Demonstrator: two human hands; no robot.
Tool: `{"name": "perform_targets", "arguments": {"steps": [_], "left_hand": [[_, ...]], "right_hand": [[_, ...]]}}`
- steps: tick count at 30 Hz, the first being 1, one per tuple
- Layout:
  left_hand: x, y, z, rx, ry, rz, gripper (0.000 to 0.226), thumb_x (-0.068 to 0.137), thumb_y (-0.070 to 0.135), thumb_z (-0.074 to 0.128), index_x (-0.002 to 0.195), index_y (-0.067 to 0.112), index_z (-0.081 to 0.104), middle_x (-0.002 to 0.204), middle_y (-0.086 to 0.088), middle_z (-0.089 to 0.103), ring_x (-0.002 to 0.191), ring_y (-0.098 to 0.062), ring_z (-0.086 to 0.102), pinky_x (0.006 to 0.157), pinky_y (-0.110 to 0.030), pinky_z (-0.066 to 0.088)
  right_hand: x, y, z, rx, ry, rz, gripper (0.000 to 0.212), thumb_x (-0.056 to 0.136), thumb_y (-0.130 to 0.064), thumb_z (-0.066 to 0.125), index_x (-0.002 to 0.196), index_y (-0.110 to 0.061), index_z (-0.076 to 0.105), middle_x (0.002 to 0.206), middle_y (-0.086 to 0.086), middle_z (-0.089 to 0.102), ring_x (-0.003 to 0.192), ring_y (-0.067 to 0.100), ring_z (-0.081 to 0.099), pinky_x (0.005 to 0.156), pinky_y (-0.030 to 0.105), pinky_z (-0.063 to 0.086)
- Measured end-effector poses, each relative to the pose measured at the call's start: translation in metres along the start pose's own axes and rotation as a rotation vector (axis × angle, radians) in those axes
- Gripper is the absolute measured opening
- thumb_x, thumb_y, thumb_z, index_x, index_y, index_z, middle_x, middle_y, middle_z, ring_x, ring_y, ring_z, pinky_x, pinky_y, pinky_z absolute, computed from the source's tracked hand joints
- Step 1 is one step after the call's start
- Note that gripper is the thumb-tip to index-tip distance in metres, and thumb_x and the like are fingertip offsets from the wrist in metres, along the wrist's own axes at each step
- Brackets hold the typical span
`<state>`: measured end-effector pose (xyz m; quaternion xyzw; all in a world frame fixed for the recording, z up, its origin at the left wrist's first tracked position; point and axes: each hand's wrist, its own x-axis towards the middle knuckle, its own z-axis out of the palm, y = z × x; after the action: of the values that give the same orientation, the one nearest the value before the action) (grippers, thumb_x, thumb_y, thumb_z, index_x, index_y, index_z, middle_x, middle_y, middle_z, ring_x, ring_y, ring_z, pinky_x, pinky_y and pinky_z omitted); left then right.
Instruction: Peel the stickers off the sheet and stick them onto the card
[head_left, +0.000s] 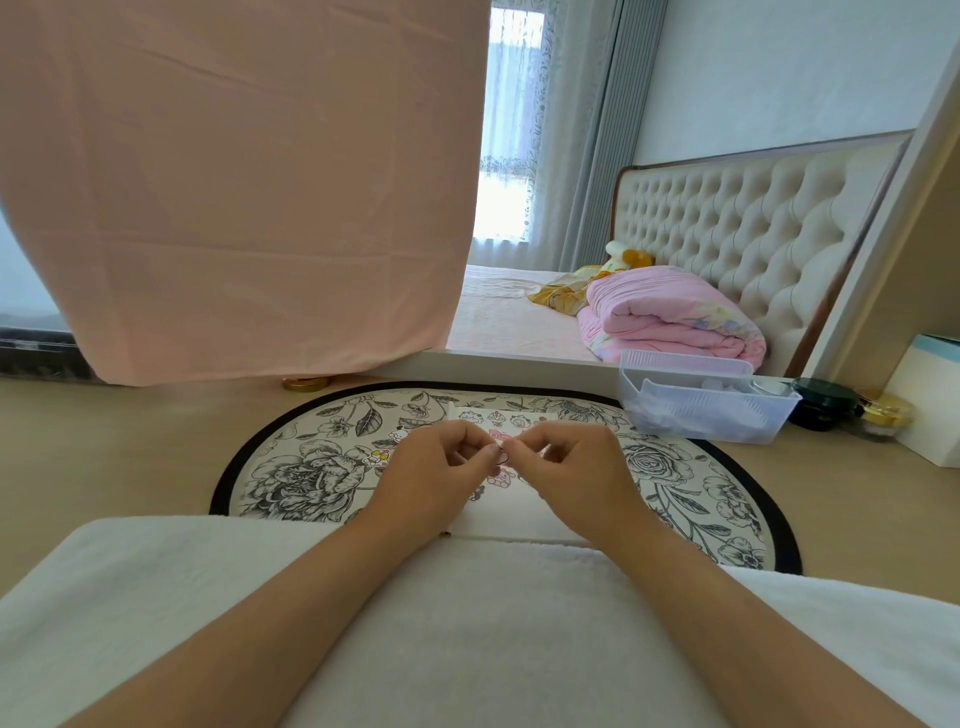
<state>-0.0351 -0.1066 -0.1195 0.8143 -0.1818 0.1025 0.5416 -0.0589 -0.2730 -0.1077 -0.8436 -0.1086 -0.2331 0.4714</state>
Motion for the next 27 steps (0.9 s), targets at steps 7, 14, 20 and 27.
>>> {"name": "perform_targets", "arguments": {"steps": [7, 14, 20, 27], "left_hand": [[-0.001, 0.0, 0.0, -0.045, -0.048, 0.012, 0.009, 0.092, 0.019, 0.069, 0.084, 0.018, 0.074, 0.075, 0.004, 0.075, 0.072, -0.023, 0.07, 0.065, -0.026, 0.055], [-0.002, 0.0, 0.001, -0.053, -0.049, -0.018, 0.012, 0.091, 0.017, 0.068, 0.079, 0.018, 0.073, 0.073, 0.003, 0.075, 0.073, -0.025, 0.07, 0.072, -0.038, 0.057], [-0.002, 0.0, -0.002, -0.061, -0.052, -0.034, 0.012, 0.091, 0.016, 0.066, 0.08, 0.016, 0.072, 0.073, -0.001, 0.074, 0.065, -0.018, 0.067, 0.068, -0.03, 0.055], [-0.002, 0.0, -0.003, -0.021, -0.081, -0.013, 0.014, 0.089, 0.015, 0.065, 0.076, 0.017, 0.069, 0.069, -0.002, 0.071, 0.058, -0.007, 0.06, 0.061, -0.023, 0.048]], "right_hand": [[0.001, 0.003, -0.007, 0.164, -0.132, 0.201, 0.013, 0.088, -0.024, 0.076, 0.078, -0.016, 0.079, 0.059, -0.002, 0.069, 0.053, 0.014, 0.056, 0.066, 0.027, 0.051], [0.001, 0.006, 0.002, 0.085, -0.183, 0.176, 0.021, 0.099, -0.024, 0.061, 0.083, -0.016, 0.071, 0.081, 0.001, 0.074, 0.052, 0.015, 0.06, 0.055, 0.018, 0.043], [0.005, 0.008, -0.008, 0.214, -0.25, 0.246, 0.017, 0.096, -0.022, 0.066, 0.088, -0.01, 0.075, 0.088, 0.015, 0.073, 0.056, 0.017, 0.056, 0.043, 0.017, 0.035], [0.005, 0.007, -0.011, 0.095, -0.251, 0.167, 0.011, 0.092, -0.017, 0.07, 0.084, -0.013, 0.075, 0.07, -0.009, 0.07, 0.05, 0.013, 0.057, 0.057, 0.015, 0.045]]}}
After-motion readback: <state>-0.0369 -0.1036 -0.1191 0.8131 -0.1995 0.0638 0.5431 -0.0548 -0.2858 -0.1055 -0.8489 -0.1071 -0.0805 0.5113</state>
